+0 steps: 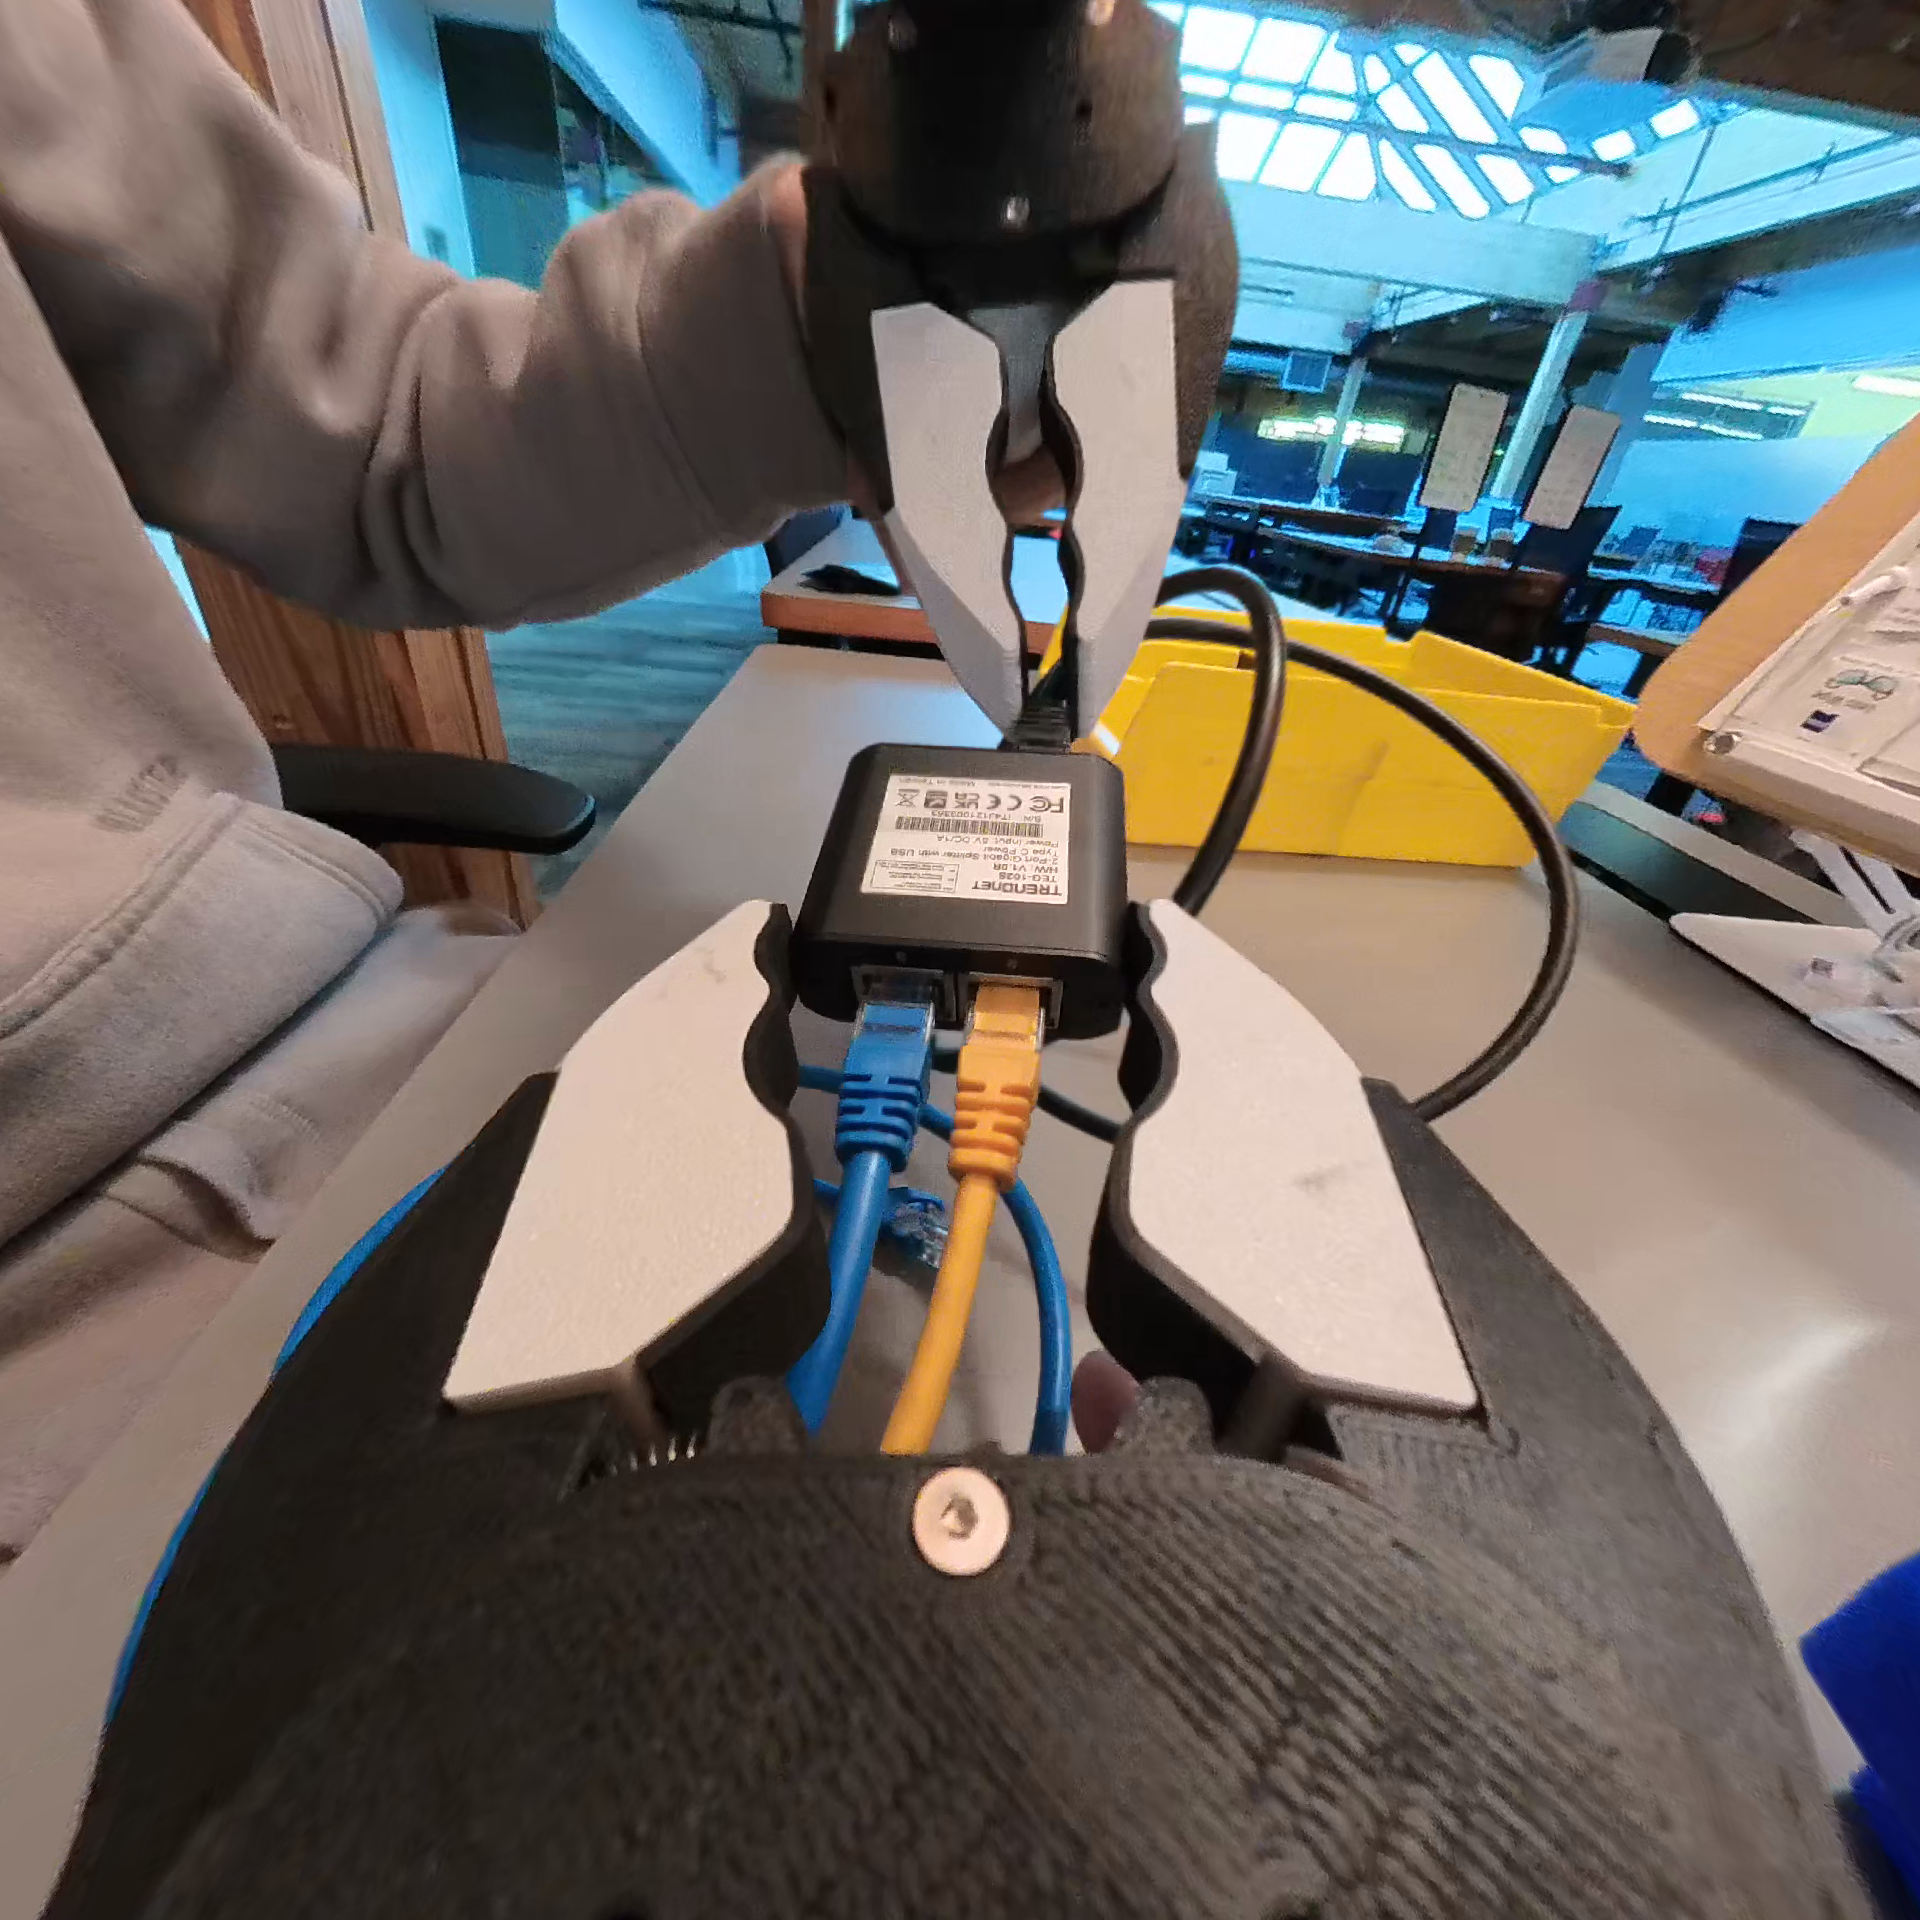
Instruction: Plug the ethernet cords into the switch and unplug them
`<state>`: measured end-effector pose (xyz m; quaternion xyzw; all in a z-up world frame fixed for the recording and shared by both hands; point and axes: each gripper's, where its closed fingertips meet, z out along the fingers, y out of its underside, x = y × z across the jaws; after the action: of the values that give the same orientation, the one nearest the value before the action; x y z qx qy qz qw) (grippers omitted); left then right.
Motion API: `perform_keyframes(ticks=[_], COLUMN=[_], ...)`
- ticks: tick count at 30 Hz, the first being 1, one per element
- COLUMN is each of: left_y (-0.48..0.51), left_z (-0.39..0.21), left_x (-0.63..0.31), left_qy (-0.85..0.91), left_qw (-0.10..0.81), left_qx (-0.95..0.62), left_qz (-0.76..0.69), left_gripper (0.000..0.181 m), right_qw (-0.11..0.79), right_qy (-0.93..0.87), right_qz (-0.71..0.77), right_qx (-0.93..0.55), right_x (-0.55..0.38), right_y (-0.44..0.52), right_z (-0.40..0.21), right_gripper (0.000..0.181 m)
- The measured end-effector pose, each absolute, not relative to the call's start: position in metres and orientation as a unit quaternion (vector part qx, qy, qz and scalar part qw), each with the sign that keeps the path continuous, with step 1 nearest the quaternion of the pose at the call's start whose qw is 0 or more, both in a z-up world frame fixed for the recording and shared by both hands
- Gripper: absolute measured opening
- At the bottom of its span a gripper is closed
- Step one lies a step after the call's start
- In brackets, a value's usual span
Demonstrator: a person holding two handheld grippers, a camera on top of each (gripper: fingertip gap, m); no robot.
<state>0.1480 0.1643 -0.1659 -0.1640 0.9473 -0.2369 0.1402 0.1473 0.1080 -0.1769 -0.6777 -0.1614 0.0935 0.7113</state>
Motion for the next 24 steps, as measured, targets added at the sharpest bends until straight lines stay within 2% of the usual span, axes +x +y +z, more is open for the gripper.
perform_keyframes(ticks=[3,6,12,14,21,24], left_y=[0.168,0.17,0.163,0.161,0.16,0.157], left_z=[-0.167,-0.17,-0.177,-0.183,-0.185,-0.181], left_x=[0.146,0.147,0.148,0.146,0.145,0.146], left_qy=[0.925,0.909,0.896,0.909,0.913,0.915], left_qw=[0.143,0.161,0.148,0.142,0.119,0.138], left_qx=[-0.18,-0.187,-0.194,-0.178,-0.176,-0.163], left_qz=[-0.302,-0.335,-0.37,-0.35,-0.348,-0.343], left_gripper=[0.022,0.024,0.022,0.012,0.011,0.01], right_qw=[0.716,0.709,0.695,0.688,0.689,0.695], right_qy=[-0.16,-0.163,-0.172,-0.175,-0.179,-0.174], right_qz=[0.097,0.099,0.093,0.09,0.092,0.093], right_qx=[-0.673,-0.679,-0.692,-0.698,-0.696,-0.691], right_x=[0.148,0.147,0.144,0.142,0.142,0.143], right_y=[0.107,0.109,0.112,0.114,0.113,0.112], right_z=[-0.175,-0.177,-0.182,-0.185,-0.184,-0.182], right_gripper=[0.061,0.061,0.061,0.061,0.061,0.061])
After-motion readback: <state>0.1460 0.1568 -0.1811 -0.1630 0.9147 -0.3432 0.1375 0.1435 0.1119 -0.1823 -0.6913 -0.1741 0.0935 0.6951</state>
